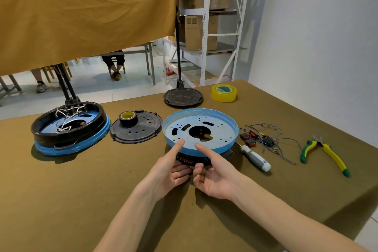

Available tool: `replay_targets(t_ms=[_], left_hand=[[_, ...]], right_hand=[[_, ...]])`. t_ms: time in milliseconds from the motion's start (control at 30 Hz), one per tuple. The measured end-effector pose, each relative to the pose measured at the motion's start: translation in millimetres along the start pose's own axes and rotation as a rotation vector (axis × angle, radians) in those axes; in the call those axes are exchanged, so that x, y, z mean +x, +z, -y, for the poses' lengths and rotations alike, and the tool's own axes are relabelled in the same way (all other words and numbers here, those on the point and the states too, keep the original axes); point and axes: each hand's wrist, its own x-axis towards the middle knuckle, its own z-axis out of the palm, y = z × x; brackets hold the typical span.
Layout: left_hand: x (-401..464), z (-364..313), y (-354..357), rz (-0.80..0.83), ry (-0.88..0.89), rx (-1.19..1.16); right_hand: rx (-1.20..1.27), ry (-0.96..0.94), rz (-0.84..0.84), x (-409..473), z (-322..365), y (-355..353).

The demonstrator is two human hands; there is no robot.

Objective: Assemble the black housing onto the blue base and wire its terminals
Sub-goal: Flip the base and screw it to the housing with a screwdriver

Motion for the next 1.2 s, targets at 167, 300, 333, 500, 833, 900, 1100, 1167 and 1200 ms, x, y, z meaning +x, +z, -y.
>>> replay_targets(t_ms=[167, 300, 333, 500, 833, 900, 1100, 1167, 1200], left_hand=[[7, -4, 3, -0.083, 0.054, 0.101], [11, -5, 1, -0.088, 0.053, 0.092], [11, -4, 1, -0.095, 0.057, 0.073], [12, 0, -8, -0.086, 0.080, -0.057], [7, -3, -36, -0.056, 0.107, 0.058], [7, -5, -40, -0.066, 0.111, 0.073], [8, -4, -39, -0.178, 0.165, 0.016], [6, -5, -42, -0.145, 0.152, -0.025], [6, -5, -44, -0.130, 0.150, -0.035]], right_hand=[[-0.038, -0.013, -0.006, 4, -4, 2], [-0.022, -0.028, 0.073, -1, 0, -1], [-0.011, -0.031, 0.095, -2, 1, -2], [-0.381, 0.059, 0.138, -21, 11, -4], [-1.862, -1.194, -0.313, -15, 51, 1], [-1.838, -1.020, -0.213, -10, 43, -6], [-1.811, -1.001, -0.012, 3, 32, 8], [-1.790, -1.077, -0.012, 14, 35, 23], [-1.787, -1.100, -0.010, 20, 35, 30]])
